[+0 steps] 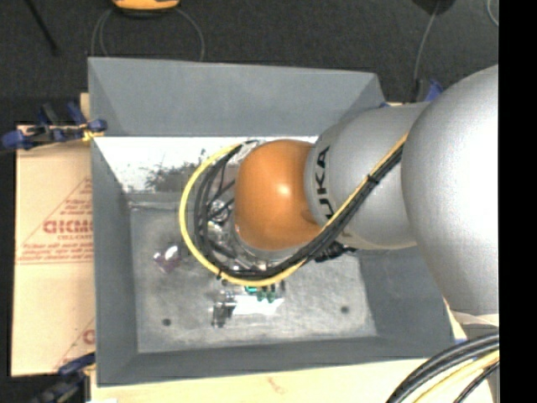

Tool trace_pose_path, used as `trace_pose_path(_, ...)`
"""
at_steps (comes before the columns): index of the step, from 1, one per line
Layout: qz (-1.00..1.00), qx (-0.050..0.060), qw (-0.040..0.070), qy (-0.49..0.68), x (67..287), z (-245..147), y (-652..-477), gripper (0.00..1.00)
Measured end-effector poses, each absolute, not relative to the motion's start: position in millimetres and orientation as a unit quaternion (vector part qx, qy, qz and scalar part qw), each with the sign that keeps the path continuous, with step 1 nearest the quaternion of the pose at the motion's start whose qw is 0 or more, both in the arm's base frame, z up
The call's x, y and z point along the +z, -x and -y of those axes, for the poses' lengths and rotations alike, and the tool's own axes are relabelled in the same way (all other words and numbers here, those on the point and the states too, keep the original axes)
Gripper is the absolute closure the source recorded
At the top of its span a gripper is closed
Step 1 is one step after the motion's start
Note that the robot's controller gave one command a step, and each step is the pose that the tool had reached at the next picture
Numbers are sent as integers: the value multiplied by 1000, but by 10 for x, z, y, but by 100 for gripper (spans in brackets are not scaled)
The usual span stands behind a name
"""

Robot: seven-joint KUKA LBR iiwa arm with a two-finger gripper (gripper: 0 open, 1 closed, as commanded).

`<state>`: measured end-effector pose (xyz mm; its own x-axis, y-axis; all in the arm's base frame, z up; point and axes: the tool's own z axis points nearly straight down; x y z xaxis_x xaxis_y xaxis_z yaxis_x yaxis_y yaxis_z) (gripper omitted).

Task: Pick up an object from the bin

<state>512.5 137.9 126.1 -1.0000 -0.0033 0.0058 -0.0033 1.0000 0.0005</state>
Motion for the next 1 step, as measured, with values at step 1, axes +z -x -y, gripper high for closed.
trace_pose_path(1,997,-2,-4,-83,733,-945,-5357,0)
